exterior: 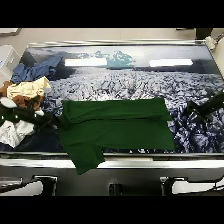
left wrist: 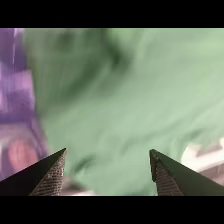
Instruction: Fold the clothes and pants, and hang the long-sleeved shirts on hangers.
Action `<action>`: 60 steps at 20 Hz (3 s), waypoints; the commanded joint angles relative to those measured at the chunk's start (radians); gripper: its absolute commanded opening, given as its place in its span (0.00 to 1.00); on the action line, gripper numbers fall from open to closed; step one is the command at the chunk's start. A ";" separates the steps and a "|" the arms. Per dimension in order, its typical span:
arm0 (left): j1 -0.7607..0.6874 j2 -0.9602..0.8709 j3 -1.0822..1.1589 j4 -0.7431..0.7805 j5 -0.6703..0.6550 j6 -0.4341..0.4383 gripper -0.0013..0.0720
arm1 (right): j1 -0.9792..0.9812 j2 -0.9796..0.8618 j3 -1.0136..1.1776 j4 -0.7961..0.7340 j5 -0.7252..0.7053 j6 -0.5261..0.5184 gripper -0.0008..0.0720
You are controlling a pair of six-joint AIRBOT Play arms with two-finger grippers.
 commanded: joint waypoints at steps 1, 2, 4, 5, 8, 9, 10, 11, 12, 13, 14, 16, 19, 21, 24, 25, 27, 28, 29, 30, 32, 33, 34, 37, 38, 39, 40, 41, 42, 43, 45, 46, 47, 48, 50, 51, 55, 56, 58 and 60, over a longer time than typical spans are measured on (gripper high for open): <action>0.011 0.142 -0.286 0.021 0.007 0.059 0.81 | -0.023 0.038 -0.093 0.008 0.035 -0.037 0.80; 0.010 0.178 -0.362 0.002 0.045 0.072 0.81 | -0.017 0.043 -0.114 0.017 0.031 -0.045 0.80; 0.010 0.201 -0.467 -0.085 0.099 0.108 0.81 | -0.016 0.043 -0.128 0.028 0.027 -0.045 0.80; 0.010 0.199 -0.506 -0.133 0.117 0.129 0.81 | -0.016 0.044 -0.128 0.031 0.027 -0.045 0.80; 0.010 0.198 -0.575 -0.183 0.161 0.137 0.70 | -0.016 0.045 -0.128 0.037 0.041 -0.048 0.80; 0.010 0.198 -0.586 -0.183 0.164 0.136 0.70 | -0.016 0.044 -0.128 0.036 0.042 -0.053 0.80; 0.010 0.198 -0.592 -0.184 0.164 0.136 0.70 | -0.016 0.044 -0.128 0.036 0.042 -0.061 0.80; 0.010 0.198 -0.594 -0.198 0.167 0.136 0.70 | -0.016 0.044 -0.128 0.035 0.040 -0.064 0.80; 0.010 0.198 -0.594 -0.224 0.178 0.137 0.70 | -0.016 0.044 -0.128 0.036 0.035 -0.064 0.80; 0.007 0.198 -0.594 -0.248 0.190 0.137 0.69 | -0.016 0.044 -0.128 0.036 0.034 -0.064 0.80; -0.005 0.198 -0.594 -0.262 0.208 0.136 0.69 | -0.016 0.044 -0.128 0.035 0.033 -0.064 0.80; -0.058 0.193 -0.594 -0.265 0.256 0.118 0.69 | -0.016 0.044 -0.128 0.036 0.034 -0.064 0.80; -0.164 0.159 -0.592 -0.280 0.314 0.091 0.51 | -0.016 0.044 -0.128 0.035 0.042 -0.064 0.80; -0.190 0.156 -0.592 -0.279 0.300 0.115 0.08 | -0.016 0.044 -0.128 0.022 0.051 -0.066 0.79; -0.170 0.159 -0.590 -0.271 0.270 0.130 0.06 | -0.016 0.054 -0.187 -0.019 0.044 -0.068 0.80; -0.162 0.159 -0.589 -0.264 0.268 0.130 0.06 | -0.016 0.058 -0.235 -0.014 0.035 -0.071 0.84; -0.162 0.159 -0.588 -0.263 0.262 0.144 0.06 | -0.016 0.059 -0.340 0.037 -0.002 -0.134 0.88; -0.162 0.159 -0.588 -0.262 0.256 0.144 0.06 | -0.016 0.059 -0.377 0.057 -0.039 -0.171 0.88; -0.162 0.159 -0.588 -0.262 0.250 0.144 0.06 | -0.016 0.059 -0.399 0.053 -0.076 -0.172 0.88; -0.162 0.159 -0.588 -0.262 0.247 0.144 0.06 | -0.016 0.058 -0.416 0.050 -0.102 -0.172 0.87; -0.162 0.159 -0.588 -0.261 0.245 0.145 0.06 | -0.016 0.055 -0.448 0.056 -0.125 -0.172 0.87; -0.162 0.159 -0.588 -0.261 0.245 0.145 0.06 | -0.016 0.055 -0.465 0.056 -0.135 -0.172 0.87; -0.162 0.159 -0.588 -0.261 0.245 0.145 0.06 | -0.016 0.055 -0.485 0.056 -0.147 -0.174 0.87; -0.162 0.160 -0.588 -0.261 0.245 0.145 0.06 | -0.016 0.052 -0.510 0.063 -0.178 -0.179 0.79; -0.162 0.159 -0.586 -0.261 0.244 0.145 0.06 | -0.016 0.051 -0.510 0.083 -0.179 -0.179 0.69; -0.162 0.161 -0.581 -0.260 0.243 0.145 0.06 | -0.016 0.052 -0.510 0.110 -0.172 -0.179 0.49; -0.162 0.165 -0.571 -0.256 0.241 0.145 0.06 | -0.016 0.053 -0.510 0.133 -0.156 -0.187 0.29; -0.162 0.171 -0.550 -0.245 0.235 0.144 0.06 | -0.016 0.055 -0.510 0.155 -0.132 -0.209 0.08; -0.162 0.180 -0.520 -0.225 0.225 0.144 0.06 | -0.016 0.063 -0.507 0.167 -0.124 -0.218 0.08; -0.162 0.190 -0.475 -0.203 0.206 0.141 0.06 | -0.016 0.072 -0.494 0.172 -0.127 -0.224 0.08; -0.162 0.192 -0.356 -0.187 0.152 0.140 0.06 | -0.016 0.082 -0.423 0.181 -0.139 -0.205 0.08; -0.162 0.191 -0.291 -0.179 0.148 0.134 0.05 | -0.016 0.081 -0.370 0.200 -0.139 -0.187 0.08; -0.162 0.189 -0.222 -0.169 0.163 0.104 0.05 | -0.014 0.081 -0.315 0.234 -0.144 -0.175 0.08; -0.162 0.183 -0.154 -0.166 0.187 0.091 0.05 | -0.002 0.081 -0.264 0.252 -0.156 -0.174 0.08; -0.164 0.138 -0.026 -0.167 0.219 0.087 0.05 | 0.063 0.074 -0.172 0.253 -0.227 -0.157 0.08; -0.164 0.101 0.035 -0.167 0.220 0.076 0.05 | 0.101 0.065 -0.143 0.249 -0.284 -0.150 0.08; -0.164 -0.103 0.274 -0.167 0.219 0.035 0.05 | 0.188 -0.057 -0.025 0.227 -0.440 -0.058 0.08; -0.164 -0.160 0.328 -0.167 0.213 0.016 0.05 | 0.200 -0.095 0.002 0.232 -0.439 -0.058 0.08; -0.167 -0.255 0.408 -0.168 0.200 -0.011 0.06 | 0.229 -0.153 0.037 0.245 -0.466 -0.059 0.08; -0.175 -0.329 0.455 -0.170 0.201 -0.016 0.05 | 0.246 -0.182 0.039 0.254 -0.532 -0.057 0.08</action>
